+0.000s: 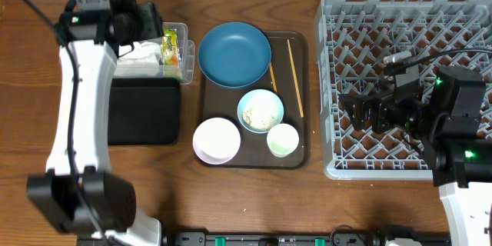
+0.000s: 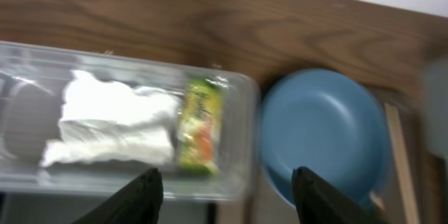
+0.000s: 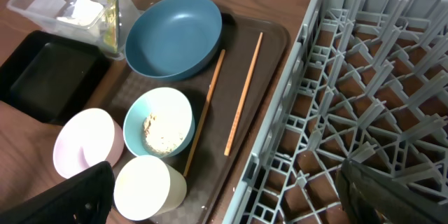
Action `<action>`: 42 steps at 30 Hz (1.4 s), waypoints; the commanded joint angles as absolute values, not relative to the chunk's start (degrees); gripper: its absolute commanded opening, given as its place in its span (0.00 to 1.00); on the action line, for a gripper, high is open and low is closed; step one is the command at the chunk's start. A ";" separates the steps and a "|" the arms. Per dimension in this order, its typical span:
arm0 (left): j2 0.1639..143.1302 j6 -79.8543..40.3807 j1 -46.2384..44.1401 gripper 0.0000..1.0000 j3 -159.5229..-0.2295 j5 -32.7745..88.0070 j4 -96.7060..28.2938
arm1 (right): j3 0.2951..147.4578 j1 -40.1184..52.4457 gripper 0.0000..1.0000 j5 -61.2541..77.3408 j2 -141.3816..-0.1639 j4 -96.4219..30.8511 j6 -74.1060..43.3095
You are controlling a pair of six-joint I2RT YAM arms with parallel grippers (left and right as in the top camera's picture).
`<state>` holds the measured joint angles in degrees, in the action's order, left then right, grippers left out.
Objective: Sort waste into correct bins and load items into the dishwasher rack
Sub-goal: 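Carry the tissue and yellow wrapper left and drop into clear bin, then reach the left gripper to the white cup and grasp it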
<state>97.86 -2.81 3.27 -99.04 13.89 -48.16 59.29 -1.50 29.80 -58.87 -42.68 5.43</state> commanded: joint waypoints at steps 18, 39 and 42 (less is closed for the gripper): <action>96.20 -5.15 -14.83 0.49 -98.32 17.58 -73.10 | 60.51 -0.78 0.99 30.22 -58.89 -44.99 4.75; 96.25 -18.39 -36.49 0.50 -76.16 17.37 -50.81 | 60.40 -0.78 0.99 30.24 -58.92 -44.58 4.75; 96.25 -18.79 -37.52 0.49 -75.85 17.34 -50.22 | 60.25 -0.78 0.99 30.24 -58.92 -44.64 4.75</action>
